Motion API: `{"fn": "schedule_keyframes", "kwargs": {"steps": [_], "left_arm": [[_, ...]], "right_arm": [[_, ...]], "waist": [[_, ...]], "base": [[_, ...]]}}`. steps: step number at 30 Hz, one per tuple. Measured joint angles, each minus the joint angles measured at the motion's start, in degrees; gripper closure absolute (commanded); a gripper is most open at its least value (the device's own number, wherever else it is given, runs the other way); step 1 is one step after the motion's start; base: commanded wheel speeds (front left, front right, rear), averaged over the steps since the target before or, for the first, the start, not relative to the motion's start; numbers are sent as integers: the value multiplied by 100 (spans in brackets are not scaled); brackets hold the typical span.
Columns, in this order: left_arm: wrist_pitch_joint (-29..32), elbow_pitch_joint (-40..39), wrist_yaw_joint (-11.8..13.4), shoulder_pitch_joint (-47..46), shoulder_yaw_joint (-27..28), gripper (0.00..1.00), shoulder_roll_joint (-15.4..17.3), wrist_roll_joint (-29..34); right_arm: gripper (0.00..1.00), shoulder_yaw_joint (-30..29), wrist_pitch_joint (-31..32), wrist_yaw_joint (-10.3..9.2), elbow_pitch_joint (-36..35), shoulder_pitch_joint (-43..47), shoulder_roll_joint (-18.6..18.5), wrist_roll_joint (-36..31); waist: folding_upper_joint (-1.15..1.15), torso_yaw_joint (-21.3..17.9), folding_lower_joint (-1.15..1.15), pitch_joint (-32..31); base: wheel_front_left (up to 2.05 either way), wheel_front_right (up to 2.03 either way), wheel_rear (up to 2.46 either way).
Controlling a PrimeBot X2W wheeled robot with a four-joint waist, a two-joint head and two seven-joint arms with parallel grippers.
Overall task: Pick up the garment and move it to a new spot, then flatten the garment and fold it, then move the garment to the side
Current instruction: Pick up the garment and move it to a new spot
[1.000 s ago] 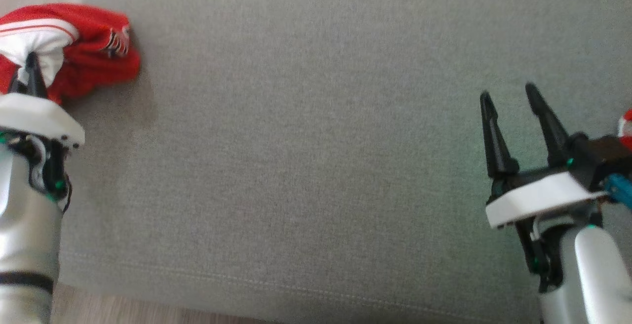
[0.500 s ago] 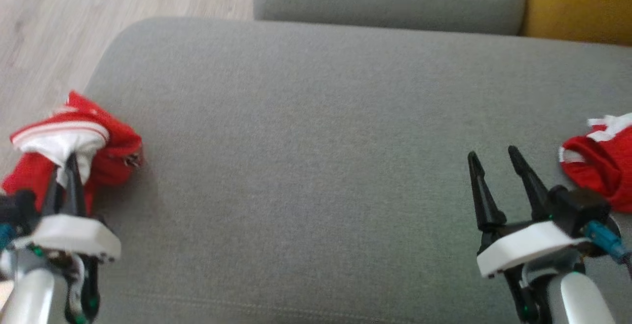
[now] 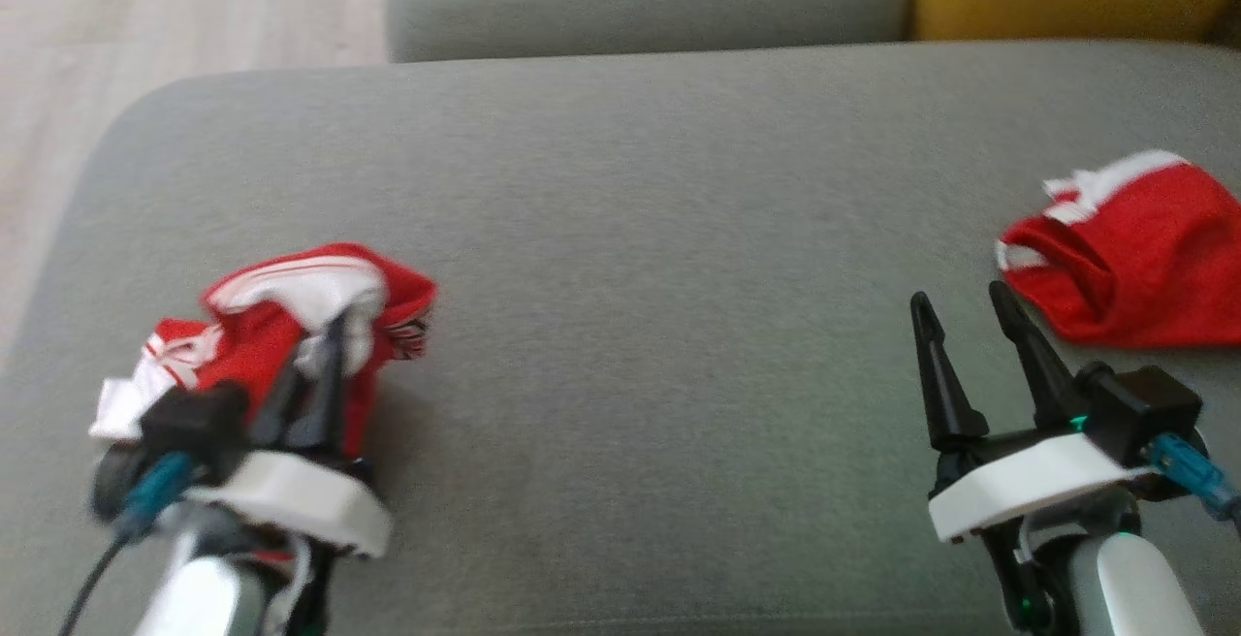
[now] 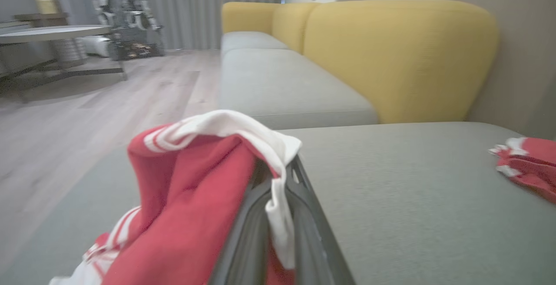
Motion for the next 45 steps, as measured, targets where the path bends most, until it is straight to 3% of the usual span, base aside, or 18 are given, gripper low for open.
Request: {"fn": "schedule_keyframes", "kwargs": {"steps": [13, 21, 23, 24, 32, 39, 41, 45], "left_arm": [[-5, 804, -642, -1731, -893, 100, -608, 100], [144, 1611, -831, -1821, -1379, 100, -912, 64], [224, 1791, -876, -1820, -1413, 52, -937, 36], [232, 1847, -878, -1821, -1421, 0, -958, 37], [-77, 1922, -901, -1817, -1548, 0, -1025, 38], [-624, 1583, -441, -1536, -1156, 0, -946, 40], [-764, 1482, -250, -1341, -932, 0, -798, 38], [-868, 1396, -100, -1120, -631, 0, -611, 27]], "right_arm": [[0, 293, -227, 0, 140, -404, -1, 269], [0, 336, -391, 0, 285, -464, -1, 336], [0, 353, -403, 0, 297, -508, -2, 374], [0, 360, -404, 0, 310, -513, -2, 374], [0, 348, -445, 0, 365, -561, -1, 364], [0, 240, -343, 1, 377, -557, -3, 208], [0, 194, -298, 1, 337, -520, -3, 172], [0, 105, -235, 0, 310, -396, -2, 116]], "waist": [[0, -1255, 0, 556], [0, -1743, 1, 985], [0, -1788, 1, 1059], [0, -1792, 1, 1088], [0, -1523, 1, 1031], [0, -1050, 1, 769], [0, -820, 1, 655], [0, -515, 0, 519]], "base": [[0, 0, 0], [0, 0, 0], [0, 0, 0], [0, 0, 0], [0, 0, 0], [0, 0, 0], [0, 0, 0], [0, 0, 0]]}}
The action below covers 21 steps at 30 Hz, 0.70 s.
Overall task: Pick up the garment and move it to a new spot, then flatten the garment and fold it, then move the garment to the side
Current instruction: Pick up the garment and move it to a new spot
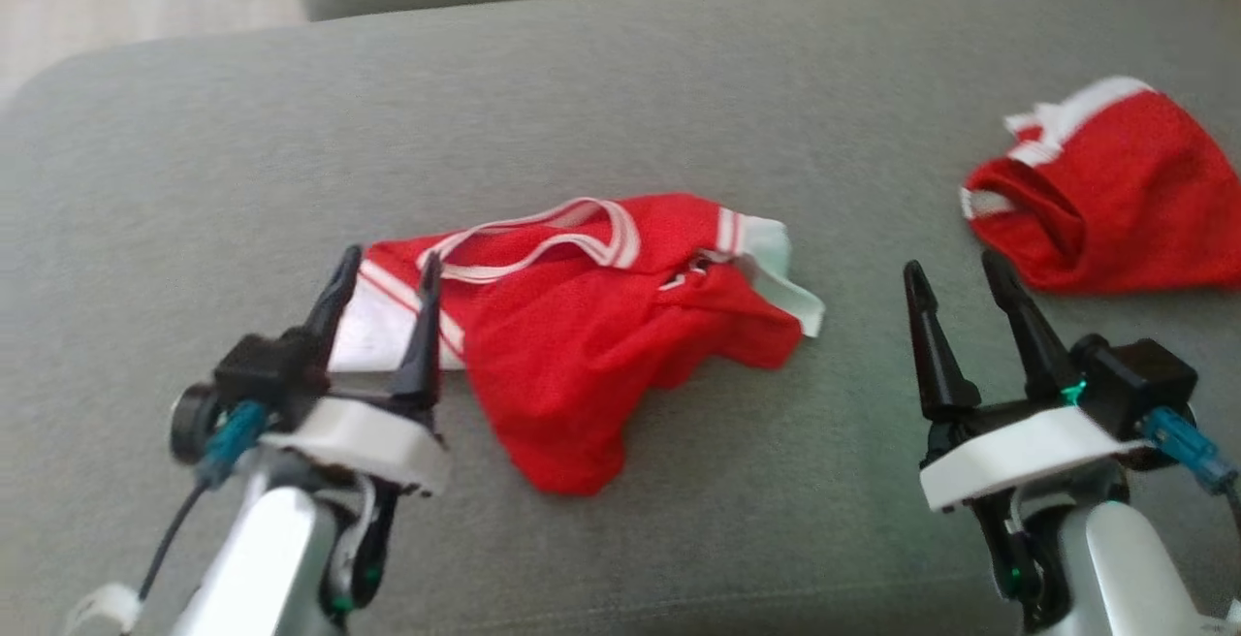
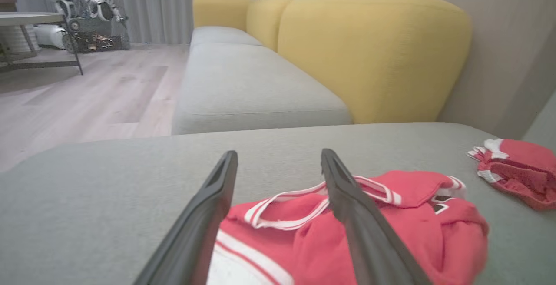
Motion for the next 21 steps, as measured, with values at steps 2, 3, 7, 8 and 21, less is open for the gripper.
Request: {"fn": "schedule_keyframes", "kwargs": {"steps": [2, 3, 7, 8, 21], "left_arm": [[-8, -42, 40, 119, 88, 0, 100, -67], [-37, -75, 40, 192, 166, 0, 141, -112], [-79, -119, 44, 472, 363, 0, 318, -252], [-89, -134, 44, 544, 388, 0, 358, -288], [40, -526, 83, 1176, 307, 0, 534, -331]], "right_arm": [[0, -42, 30, 0, -9, 57, 0, -14], [0, -54, 44, 0, -8, 73, 0, -33], [0, -94, 94, 0, -21, 74, 1, -58], [0, -98, 96, 0, -22, 74, 1, -58], [0, -80, 203, 0, -45, 499, 1, -99]], "waist": [[0, 149, 0, -61], [0, 221, 0, -91], [0, 461, 0, -210], [0, 503, 0, -244], [0, 548, 0, -655]], "base": [[0, 0, 0], [0, 0, 0], [0, 0, 0], [0, 0, 0], [0, 0, 0]]}}
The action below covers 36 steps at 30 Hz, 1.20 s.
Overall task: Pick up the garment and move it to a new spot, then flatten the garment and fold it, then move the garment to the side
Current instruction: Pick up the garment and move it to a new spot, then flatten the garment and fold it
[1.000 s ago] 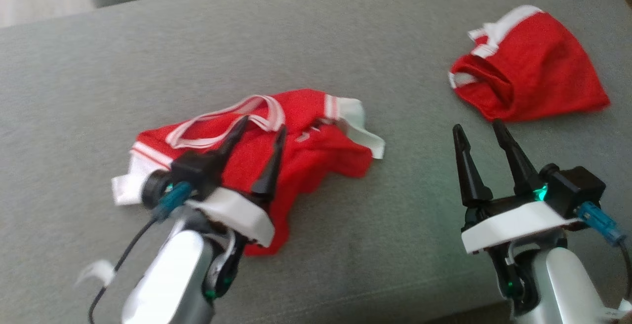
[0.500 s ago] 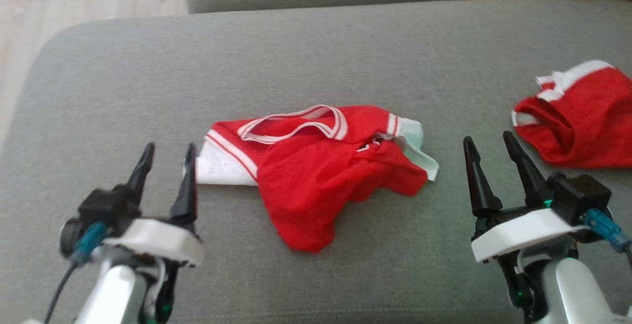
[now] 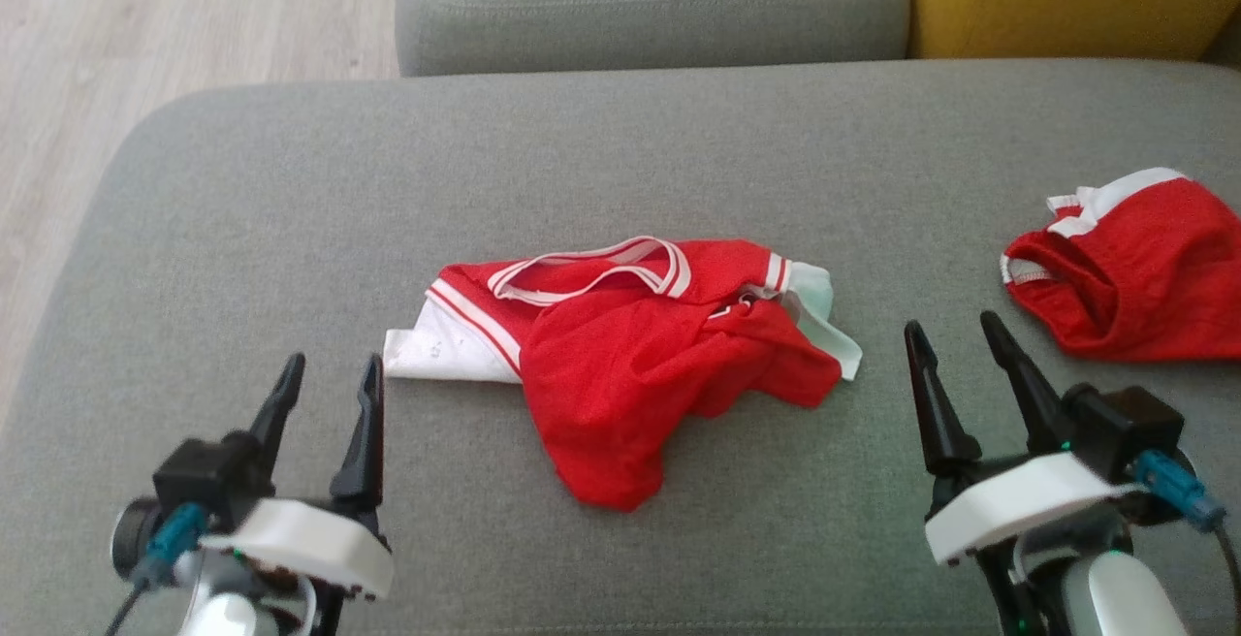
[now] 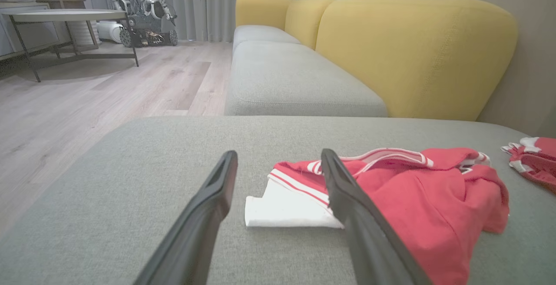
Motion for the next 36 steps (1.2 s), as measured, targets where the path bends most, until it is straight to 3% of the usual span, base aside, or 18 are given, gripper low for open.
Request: {"fn": "schedule_keyframes", "kwargs": {"steps": [36], "left_arm": [[101, -291, 157, 181, -127, 0, 141, 32]], "right_arm": [[0, 1, 76, 1, -151, 162, 1, 0]], "waist": [[0, 13, 0, -42]], "base": [[0, 0, 0]]}}
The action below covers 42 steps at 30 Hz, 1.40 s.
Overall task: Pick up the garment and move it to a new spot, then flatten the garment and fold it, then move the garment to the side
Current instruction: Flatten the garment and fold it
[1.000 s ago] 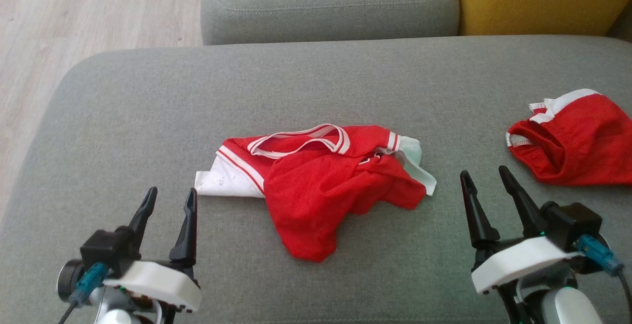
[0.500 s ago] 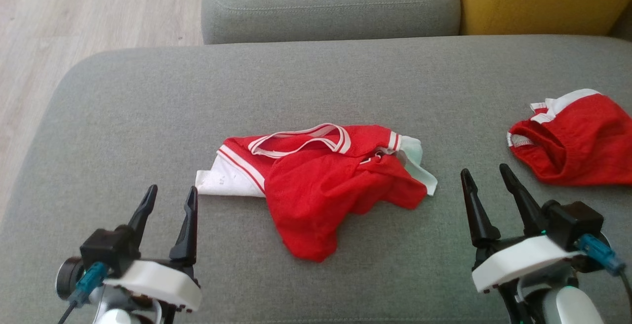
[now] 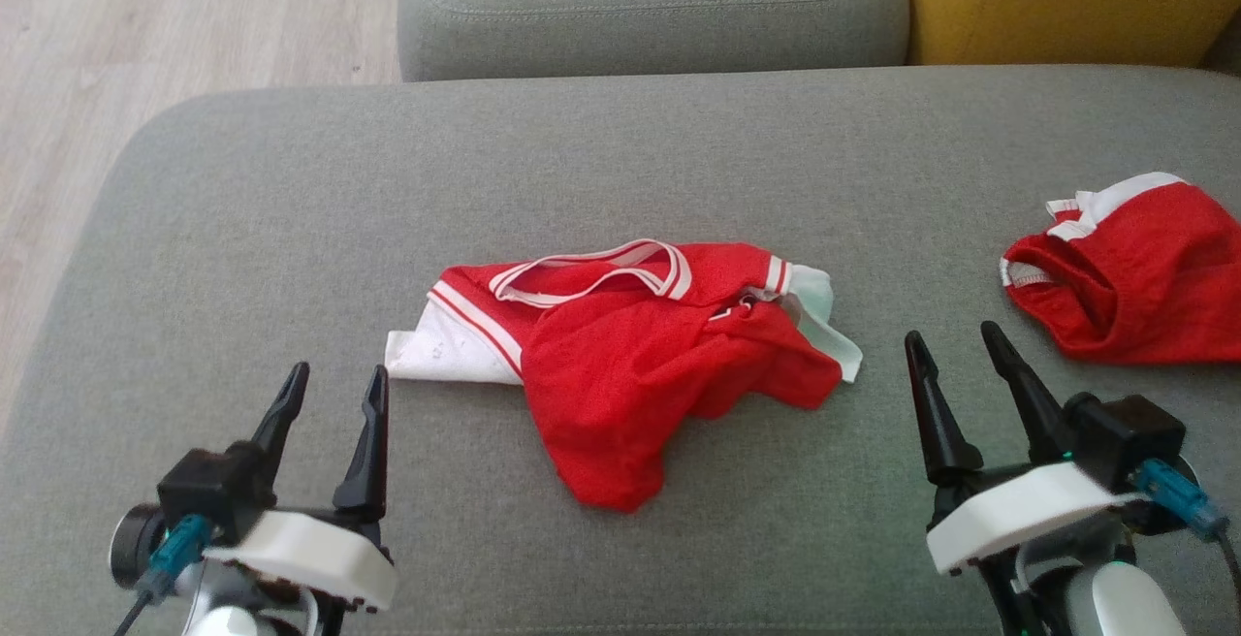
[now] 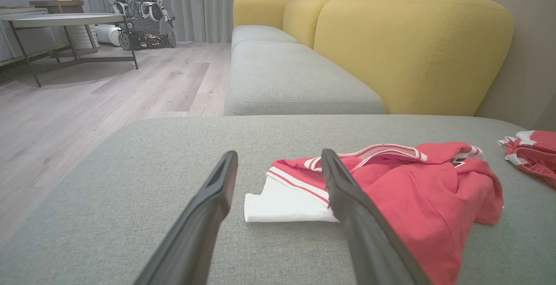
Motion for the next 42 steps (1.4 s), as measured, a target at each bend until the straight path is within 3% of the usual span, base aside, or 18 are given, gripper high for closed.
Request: {"fn": "schedule_keyframes", "kwargs": {"steps": [6, 10, 20, 28, 29, 30, 31, 36, 42], "left_arm": [[0, -4, 7, -16, -4, 0, 5, -1], [-8, -10, 4, -70, -7, 0, 15, -1], [-144, 60, -10, -358, -24, 0, -29, -20], [-287, 253, -105, -653, -34, 0, -186, -43], [-288, 283, -105, -653, -35, 0, -188, -43], [-296, 311, -105, -653, -34, 0, -188, -43], [-313, 328, -105, -653, -32, 0, -188, -43], [-337, 342, -103, -653, -21, 0, -191, -43], [-345, 344, -102, -650, -1, 0, -188, -44]], "right_arm": [[0, 137, 40, -1, 20, -5, 0, 0], [0, 812, 135, -1, 258, -65, -1, 13], [0, 2426, 107, -1, 1693, -709, -9, 535], [0, 2770, -105, -1, 2992, -1502, -35, 846], [28, 2824, -143, -1, 3049, -1547, -44, 888], [75, 2883, -159, -1, 3074, -1584, -51, 947], [100, 2941, -211, -1, 3077, -1600, -49, 1006], [100, 3173, -291, -1, 2856, -1655, -55, 1123], [100, 3122, -287, -1, 1991, -1642, -58, 1100]], "waist": [[0, 37, 0, 71], [0, 83, 0, 193], [0, 433, 0, 513], [0, 720, 0, 759], [0, 729, 0, 771], [0, 730, 0, 779], [0, 725, 0, 781], [0, 629, 0, 758], [0, 418, 0, 698]], "base": [[0, 0, 0], [0, 0, 0], [0, 0, 0], [0, 0, 0], [0, 0, 0], [0, 0, 0], [0, 0, 0], [0, 0, 0], [0, 0, 0]]}}
